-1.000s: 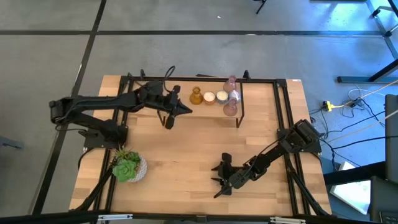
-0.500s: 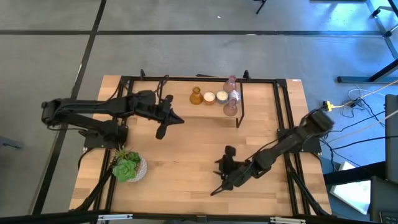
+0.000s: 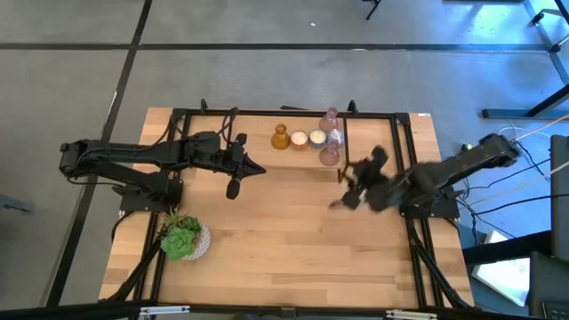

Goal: Pick & Place candle stick holders
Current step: Return to Home Position

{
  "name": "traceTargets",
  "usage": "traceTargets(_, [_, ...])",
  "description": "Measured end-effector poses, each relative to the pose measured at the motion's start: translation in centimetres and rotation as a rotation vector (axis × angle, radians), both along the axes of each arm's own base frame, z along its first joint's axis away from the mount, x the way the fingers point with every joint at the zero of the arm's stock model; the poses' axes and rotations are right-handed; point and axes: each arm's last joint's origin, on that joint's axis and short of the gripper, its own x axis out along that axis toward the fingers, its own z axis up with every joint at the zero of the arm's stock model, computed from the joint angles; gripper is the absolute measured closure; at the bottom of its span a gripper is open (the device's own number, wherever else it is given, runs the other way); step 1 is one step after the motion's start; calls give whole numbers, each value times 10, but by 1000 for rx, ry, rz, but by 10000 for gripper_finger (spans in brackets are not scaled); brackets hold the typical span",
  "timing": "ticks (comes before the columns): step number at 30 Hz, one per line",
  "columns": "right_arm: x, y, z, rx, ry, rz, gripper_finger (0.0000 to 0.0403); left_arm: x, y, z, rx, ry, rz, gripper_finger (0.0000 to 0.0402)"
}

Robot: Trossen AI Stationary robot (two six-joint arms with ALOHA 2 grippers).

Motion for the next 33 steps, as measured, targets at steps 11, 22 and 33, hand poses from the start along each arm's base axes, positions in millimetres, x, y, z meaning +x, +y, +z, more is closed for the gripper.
traceTargets(11, [-23,-77,32,115,-63,-103,259,1,0,3,4,-33,-1,400])
traceTargets(22, [-23,-106,33,114,-14,-99,259,0,0,0,-15,4,3,400])
traceTargets(33, [-23,-108,32,124,4,-54,259,0,-1,0,-27,4,3,400])
